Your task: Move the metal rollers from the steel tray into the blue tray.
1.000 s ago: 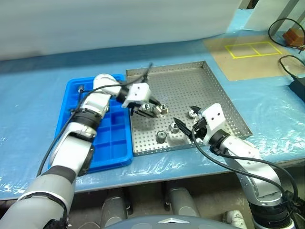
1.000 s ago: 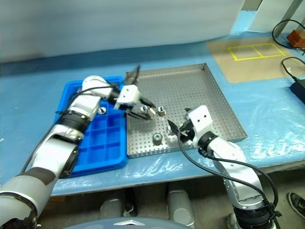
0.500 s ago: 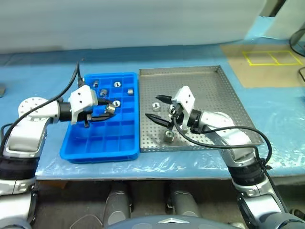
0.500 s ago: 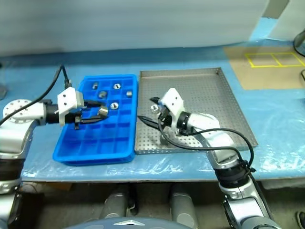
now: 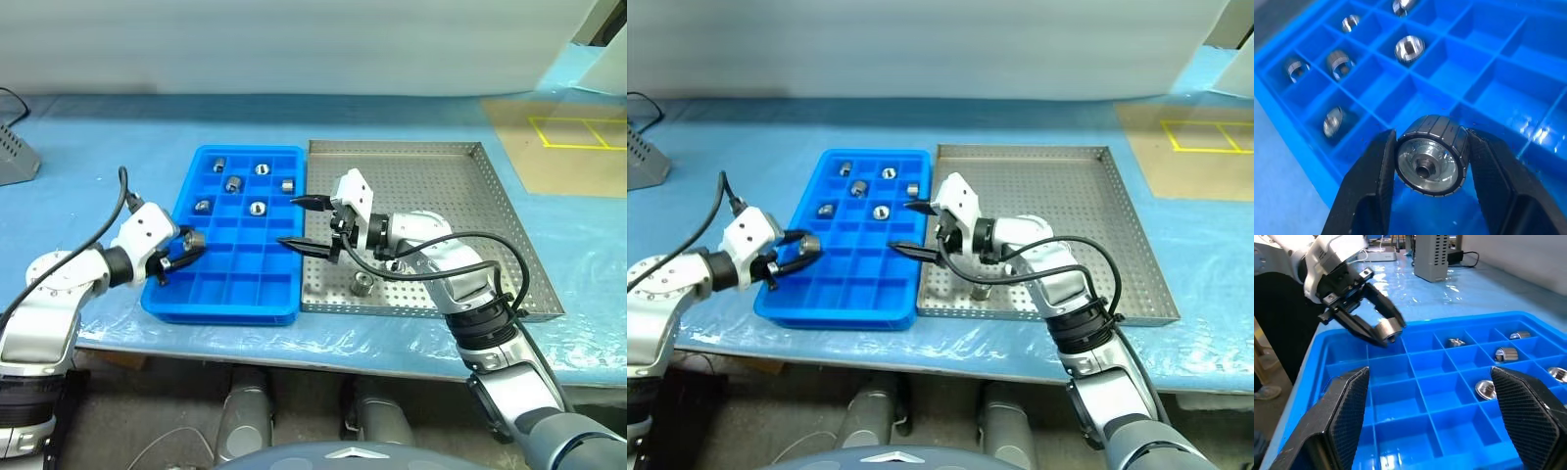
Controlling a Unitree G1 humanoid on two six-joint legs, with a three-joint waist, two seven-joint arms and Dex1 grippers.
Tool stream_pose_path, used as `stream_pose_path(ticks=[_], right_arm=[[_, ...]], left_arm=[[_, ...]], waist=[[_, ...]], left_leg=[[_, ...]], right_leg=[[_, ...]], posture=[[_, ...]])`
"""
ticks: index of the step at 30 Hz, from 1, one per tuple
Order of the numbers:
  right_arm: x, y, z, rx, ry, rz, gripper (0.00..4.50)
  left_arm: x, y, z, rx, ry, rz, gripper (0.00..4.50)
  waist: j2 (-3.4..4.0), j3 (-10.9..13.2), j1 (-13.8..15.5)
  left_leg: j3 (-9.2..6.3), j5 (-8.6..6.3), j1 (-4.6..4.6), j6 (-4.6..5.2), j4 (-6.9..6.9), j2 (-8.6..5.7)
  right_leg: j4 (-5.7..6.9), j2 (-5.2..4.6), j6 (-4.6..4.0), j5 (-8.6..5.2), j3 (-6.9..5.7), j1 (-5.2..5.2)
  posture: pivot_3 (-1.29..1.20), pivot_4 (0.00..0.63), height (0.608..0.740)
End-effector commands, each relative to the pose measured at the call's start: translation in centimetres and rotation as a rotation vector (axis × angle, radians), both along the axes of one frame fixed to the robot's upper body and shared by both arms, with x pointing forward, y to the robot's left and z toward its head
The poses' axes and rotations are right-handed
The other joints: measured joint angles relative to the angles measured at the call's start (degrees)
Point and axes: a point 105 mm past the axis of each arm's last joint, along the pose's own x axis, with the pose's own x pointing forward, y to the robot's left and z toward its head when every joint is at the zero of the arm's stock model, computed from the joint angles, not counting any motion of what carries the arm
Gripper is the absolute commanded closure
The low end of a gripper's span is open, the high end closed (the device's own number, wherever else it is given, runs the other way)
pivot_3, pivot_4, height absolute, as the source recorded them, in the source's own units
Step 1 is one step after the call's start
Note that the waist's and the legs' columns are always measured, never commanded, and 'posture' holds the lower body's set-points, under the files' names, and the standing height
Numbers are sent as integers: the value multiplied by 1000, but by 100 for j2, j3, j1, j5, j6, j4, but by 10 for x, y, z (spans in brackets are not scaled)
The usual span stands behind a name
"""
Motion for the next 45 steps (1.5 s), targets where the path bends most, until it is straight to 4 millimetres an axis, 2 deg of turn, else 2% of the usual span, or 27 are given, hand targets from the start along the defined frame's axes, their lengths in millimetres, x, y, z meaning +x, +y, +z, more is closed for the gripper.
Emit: stream_pose_path(ticks=[1,9,13,15,19,20,26,29,34,37,40,42,45], right_arm=[[1,-5,3,-8,-45,-13,411],[6,-14,2,-19,-55,-52,411],[3,-16,0,-26,-53,-60,411],[3,-17,-1,-23,-50,-69,411],[1,-18,-2,-20,-43,-77,411],[1,-18,-2,-20,-42,-79,411],[3,-27,-4,-53,-64,-110,411],[1,-32,-5,-50,-53,-126,411],[4,-49,-3,-42,-59,-224,411],[3,-59,-1,-35,-64,-282,411],[2,-68,-2,-32,-64,-335,411],[1,-73,-2,-30,-66,-374,411],[-4,-78,-4,-33,-65,-421,411]], left_arm=[[0,19,0,29,-21,60,2602],[11,22,-8,46,-12,60,2602],[19,28,-10,43,-6,90,2602],[21,28,-9,18,-2,79,1870],[25,22,-7,48,-4,51,683],[24,18,-6,37,-1,32,373],[21,-13,10,69,-19,-144,373],[24,-42,38,7,-90,-261,373],[50,-81,72,-72,-202,-381,373],[71,-96,82,-81,-227,-423,373],[92,-117,74,-68,-212,-467,373],[109,-130,56,-31,-176,-459,373],[118,-155,40,-65,-86,-499,373]], waist=[[0,0,0],[-3,0,-1],[-4,-1,-14],[-4,-1,-29],[-4,-1,-59],[-4,-1,-56],[-8,-1,-43],[-8,-1,-39],[-7,-2,-74],[-6,-3,-128],[-7,-3,-219],[-8,-4,-261],[-9,-4,-328]], left_leg=[[0,1,0,-1,-2,1],[-1,5,7,-8,-3,9],[-1,5,8,-9,-2,10],[0,6,8,-9,-3,10],[0,6,8,-9,-2,10],[0,6,8,-9,-2,11],[0,5,6,-8,0,9],[0,6,7,-9,0,10],[3,8,8,-10,8,7],[4,8,11,-10,10,8],[4,8,8,-10,10,7],[4,6,4,-6,13,3],[3,2,-7,3,21,0]], right_leg=[[0,2,1,-1,0,-1],[2,13,25,-15,7,-1],[3,16,2,-1,8,-1],[3,17,0,-1,9,-1],[3,17,0,0,10,-1],[3,17,0,0,9,-1],[2,16,-1,0,10,0],[4,17,-1,0,9,1],[10,16,-5,3,11,4],[11,18,-4,3,13,5],[10,20,-4,3,13,5],[6,20,-4,4,14,5],[3,20,-3,4,15,3]], posture=[[81,150,740],[43,150,740],[26,150,740],[20,150,740],[10,150,740],[10,150,740],[-36,150,740],[-65,150,740],[-135,150,740],[-191,150,740],[-243,150,740],[-289,150,740],[-325,150,740]])
